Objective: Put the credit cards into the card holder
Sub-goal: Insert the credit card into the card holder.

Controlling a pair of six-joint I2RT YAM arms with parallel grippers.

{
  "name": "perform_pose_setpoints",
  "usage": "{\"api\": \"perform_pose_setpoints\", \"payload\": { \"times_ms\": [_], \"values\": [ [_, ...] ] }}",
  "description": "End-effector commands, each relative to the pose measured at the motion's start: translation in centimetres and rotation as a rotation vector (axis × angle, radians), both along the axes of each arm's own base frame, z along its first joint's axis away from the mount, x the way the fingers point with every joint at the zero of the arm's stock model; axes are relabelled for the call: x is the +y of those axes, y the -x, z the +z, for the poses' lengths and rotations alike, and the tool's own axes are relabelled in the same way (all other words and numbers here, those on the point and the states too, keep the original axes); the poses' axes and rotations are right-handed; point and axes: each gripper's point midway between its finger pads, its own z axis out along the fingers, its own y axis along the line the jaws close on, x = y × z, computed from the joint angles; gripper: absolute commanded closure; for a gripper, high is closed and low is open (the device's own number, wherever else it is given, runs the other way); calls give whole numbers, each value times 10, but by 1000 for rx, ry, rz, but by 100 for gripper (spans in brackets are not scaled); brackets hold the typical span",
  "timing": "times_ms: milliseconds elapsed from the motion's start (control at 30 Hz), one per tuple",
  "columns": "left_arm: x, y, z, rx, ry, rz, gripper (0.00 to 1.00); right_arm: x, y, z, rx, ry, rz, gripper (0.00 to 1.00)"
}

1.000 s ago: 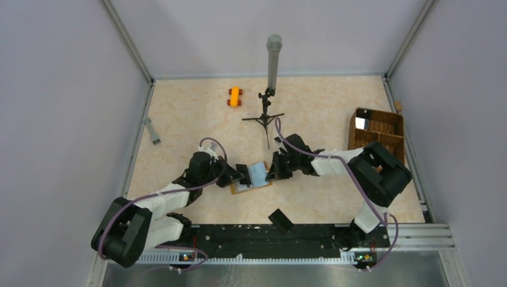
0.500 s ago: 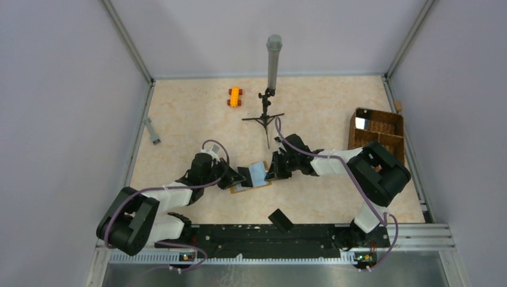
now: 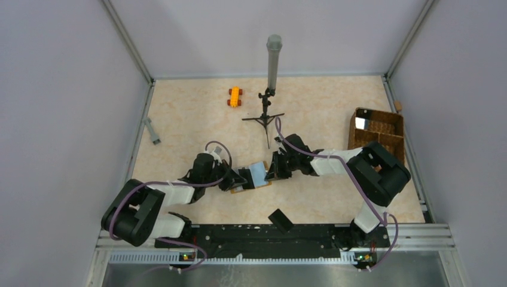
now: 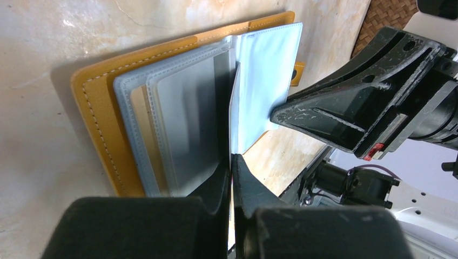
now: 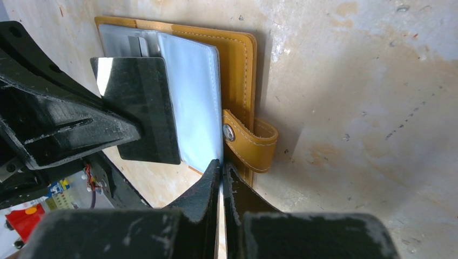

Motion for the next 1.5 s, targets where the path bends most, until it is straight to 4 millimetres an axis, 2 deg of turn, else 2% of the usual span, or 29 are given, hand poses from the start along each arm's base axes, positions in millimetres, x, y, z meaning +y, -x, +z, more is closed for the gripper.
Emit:
{"api": "perform_pose_setpoints", "payload": {
  "times_ms": [0, 233, 633, 800, 1167, 1467],
  "values": [
    [-5, -2, 3, -43, 3, -50, 100, -8, 1, -24, 13, 93, -20, 100],
    [-3, -2, -7, -27, -37, -73, 100, -9, 2, -24, 17, 95, -24, 100],
    [2, -4, -22, 31, -58, -10, 100, -12, 2, -24, 19, 101, -33, 100],
    [3, -8, -24, 28, -43, 20, 100, -12, 4, -24, 23, 100, -34, 100],
    [17, -16, -29, -7, -122, 63, 100, -13, 5, -24, 25, 98, -37, 100],
    [14, -17, -26, -30, -91, 59, 100, -12, 5, -23, 27, 95, -34, 100]
  ]
}}
